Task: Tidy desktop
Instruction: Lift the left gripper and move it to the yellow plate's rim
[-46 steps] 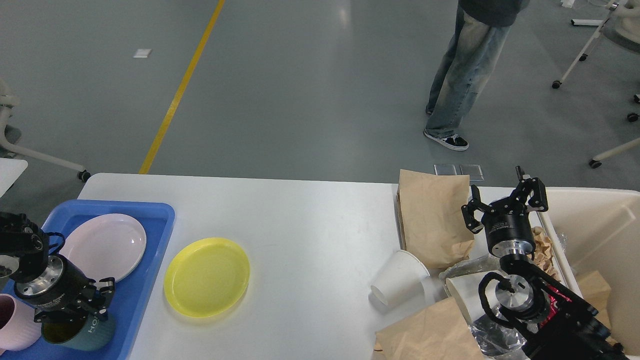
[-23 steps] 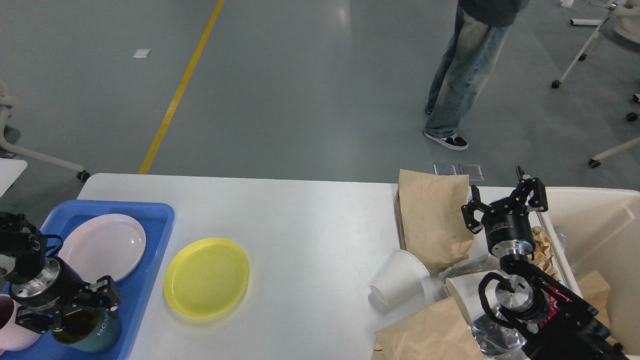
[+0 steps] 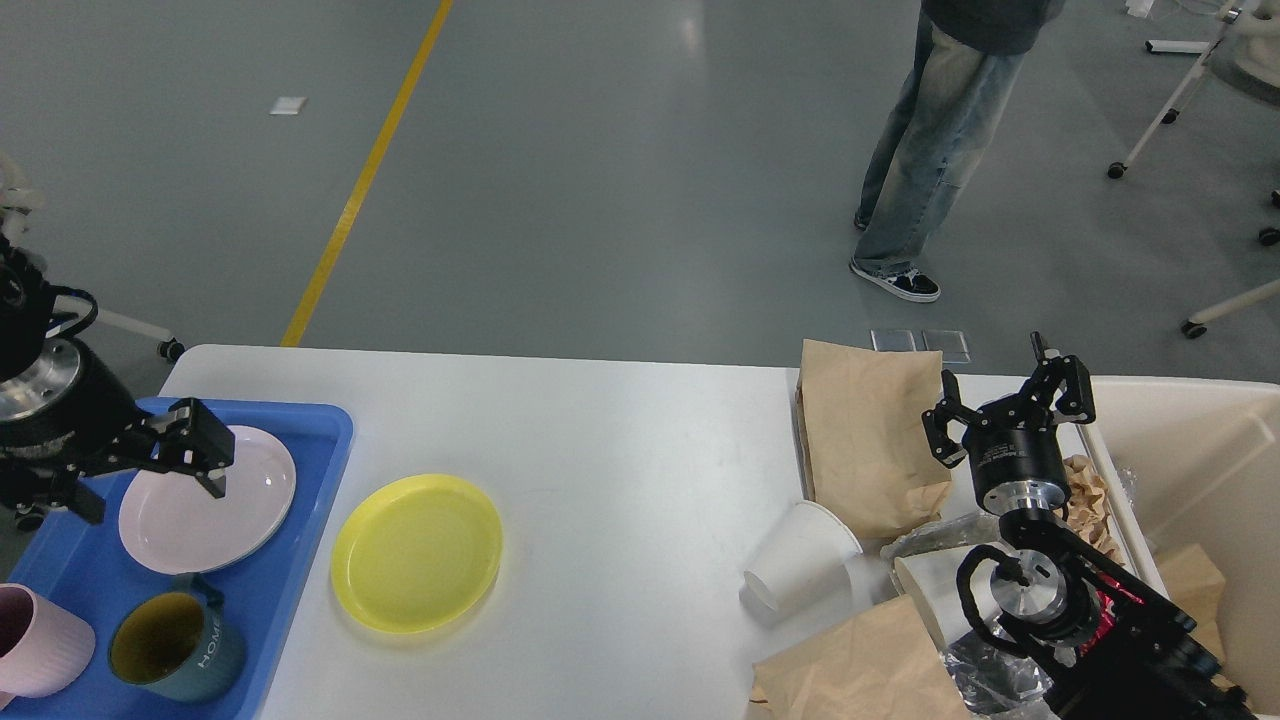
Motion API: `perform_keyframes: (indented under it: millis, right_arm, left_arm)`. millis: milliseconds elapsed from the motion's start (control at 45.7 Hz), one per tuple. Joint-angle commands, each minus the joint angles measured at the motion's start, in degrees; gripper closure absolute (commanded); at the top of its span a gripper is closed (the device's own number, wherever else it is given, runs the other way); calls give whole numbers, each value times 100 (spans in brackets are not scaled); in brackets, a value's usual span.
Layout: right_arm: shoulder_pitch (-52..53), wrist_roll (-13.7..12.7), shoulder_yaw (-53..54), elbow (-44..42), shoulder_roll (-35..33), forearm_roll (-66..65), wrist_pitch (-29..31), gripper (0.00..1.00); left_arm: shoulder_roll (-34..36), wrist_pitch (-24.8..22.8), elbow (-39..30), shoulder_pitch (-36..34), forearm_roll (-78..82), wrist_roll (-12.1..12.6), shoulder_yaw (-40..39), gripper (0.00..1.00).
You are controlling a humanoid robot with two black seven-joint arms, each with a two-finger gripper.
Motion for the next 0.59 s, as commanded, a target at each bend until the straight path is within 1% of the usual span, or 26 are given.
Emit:
perform_keyframes:
  millis: [0,66,109,131,197,262,306,394,503,569]
  right_arm:
    - [0,0,7,0,0,0,0,0]
    - [0,0,-1,0,0,0,0,0]
    - [0,0,7,0,0,0,0,0]
    - [0,0,7,0,0,0,0,0]
    - [0,0,-1,0,0,0,0,0]
    - [0,0,7,0,0,0,0,0]
    - [0,0,7,0,0,0,0,0]
    - [0,0,7,0,0,0,0,0]
    - [0,0,7,0,0,0,0,0]
    - [0,0,7,0,0,0,0,0]
  left_arm:
    - [-857,-192,-562,-1108,-791,-16,117,5]
    - [-1139,-412,-764,-1494,-1178,-69,91,5]
    - [-1280,-614,-870,-1750,-1398,-183,82,5]
    - [-1333,-736,-905,-1846,-1486,-262,82,5]
    - [-1438,-1071,-958,-2032,-1671,-621,82,5]
    - [-1535,-1273,-967,-2076,-1742,-947,82,5]
    - [-1561,-1300,-967,-2067,-1751,-1053,82,5]
    - [-1632,-1265,-958,-2041,-1751,-1089,91,5]
    - [-1711,-1125,-940,-1822,-1698,-1106,117,4]
    - [-1711,-1019,-940,-1716,-1672,-1053,135,4]
